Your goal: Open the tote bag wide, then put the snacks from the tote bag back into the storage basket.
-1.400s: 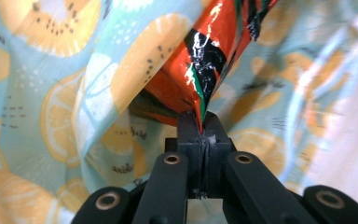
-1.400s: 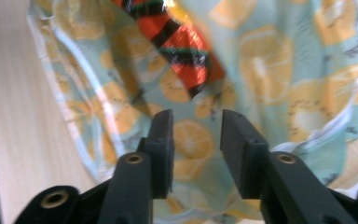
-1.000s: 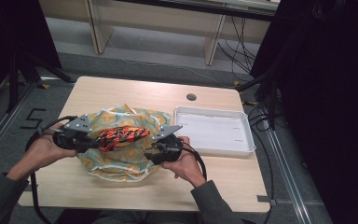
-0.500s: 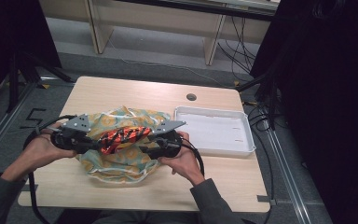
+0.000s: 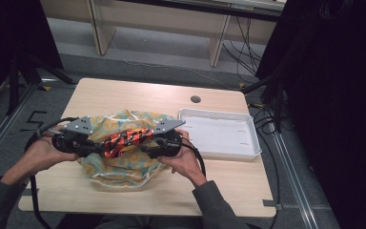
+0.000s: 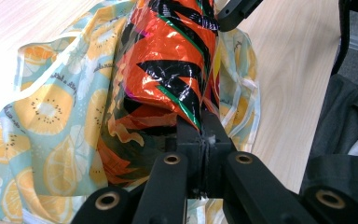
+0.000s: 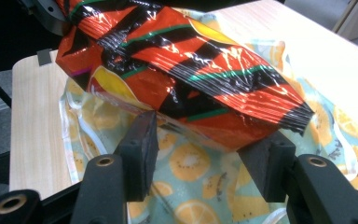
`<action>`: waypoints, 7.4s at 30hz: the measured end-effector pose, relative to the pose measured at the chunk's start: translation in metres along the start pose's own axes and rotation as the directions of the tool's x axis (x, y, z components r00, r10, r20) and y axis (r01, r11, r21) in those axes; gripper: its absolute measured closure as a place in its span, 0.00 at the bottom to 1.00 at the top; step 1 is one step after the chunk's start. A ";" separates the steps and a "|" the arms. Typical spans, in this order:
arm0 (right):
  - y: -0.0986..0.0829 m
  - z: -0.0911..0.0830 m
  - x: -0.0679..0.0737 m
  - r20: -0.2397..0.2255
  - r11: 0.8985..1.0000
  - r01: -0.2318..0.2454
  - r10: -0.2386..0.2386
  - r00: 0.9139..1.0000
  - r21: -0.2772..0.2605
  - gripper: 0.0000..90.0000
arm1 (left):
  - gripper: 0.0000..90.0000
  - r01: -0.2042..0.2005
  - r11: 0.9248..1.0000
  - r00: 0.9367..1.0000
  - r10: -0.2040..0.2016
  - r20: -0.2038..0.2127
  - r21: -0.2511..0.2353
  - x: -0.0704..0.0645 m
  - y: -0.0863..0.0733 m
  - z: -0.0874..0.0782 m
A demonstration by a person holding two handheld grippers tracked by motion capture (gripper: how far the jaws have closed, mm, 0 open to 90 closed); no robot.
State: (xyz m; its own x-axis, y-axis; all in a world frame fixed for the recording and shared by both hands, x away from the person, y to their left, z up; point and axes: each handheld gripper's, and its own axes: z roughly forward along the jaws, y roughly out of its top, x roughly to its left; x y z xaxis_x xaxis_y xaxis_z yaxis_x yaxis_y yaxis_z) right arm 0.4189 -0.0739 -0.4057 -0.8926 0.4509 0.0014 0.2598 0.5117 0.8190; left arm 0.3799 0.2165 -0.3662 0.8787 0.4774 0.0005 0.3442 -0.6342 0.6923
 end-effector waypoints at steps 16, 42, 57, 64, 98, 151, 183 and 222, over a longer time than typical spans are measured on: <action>0.008 -0.014 0.002 -0.020 0.996 -0.012 0.011 1.000 -0.088 0.77 | 0.96 0.085 0.994 0.996 -0.086 -0.001 -0.068 0.012 0.000 -0.006; 0.010 -0.022 0.000 0.000 0.993 -0.064 0.064 0.998 -0.103 1.00 | 0.42 0.214 0.969 0.967 -0.228 -0.116 -0.121 0.010 -0.034 -0.020; 0.030 -0.024 0.009 -0.033 0.988 -0.042 0.037 0.999 -0.149 1.00 | 0.27 0.263 0.960 0.929 -0.280 -0.241 -0.100 0.004 -0.088 0.010; 0.055 -0.028 0.019 -0.080 0.991 -0.024 0.013 0.997 -0.128 1.00 | 0.29 0.271 0.960 0.921 -0.279 -0.272 -0.066 0.009 -0.101 0.015; 0.087 -0.154 -0.060 0.122 0.969 -0.126 0.154 0.980 -0.215 1.00 | 0.27 0.301 0.950 0.903 -0.312 -0.294 -0.084 0.013 -0.116 0.009; -0.073 -0.183 -0.149 0.340 0.861 -0.474 0.509 0.791 -0.187 1.00 | 0.24 0.326 0.943 0.897 -0.328 -0.296 -0.059 0.017 -0.124 0.009; -0.069 -0.145 -0.170 0.349 0.847 -0.495 0.532 0.771 -0.196 1.00 | 0.24 0.335 0.942 0.893 -0.330 -0.306 -0.037 0.019 -0.125 0.008; -0.077 -0.110 -0.190 0.436 0.797 -0.570 0.594 0.676 -0.202 0.72 | 0.25 0.346 0.934 0.876 -0.355 -0.327 -0.089 0.021 -0.125 0.005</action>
State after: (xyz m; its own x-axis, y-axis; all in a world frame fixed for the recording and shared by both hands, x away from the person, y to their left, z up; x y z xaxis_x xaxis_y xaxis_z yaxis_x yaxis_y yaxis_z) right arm 0.5281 -0.2793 -0.4056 -0.2887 0.9275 0.2376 0.6412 0.0030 0.7674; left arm 0.3571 0.3033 -0.4562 0.5387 0.8424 -0.0094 0.5961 -0.3733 0.7109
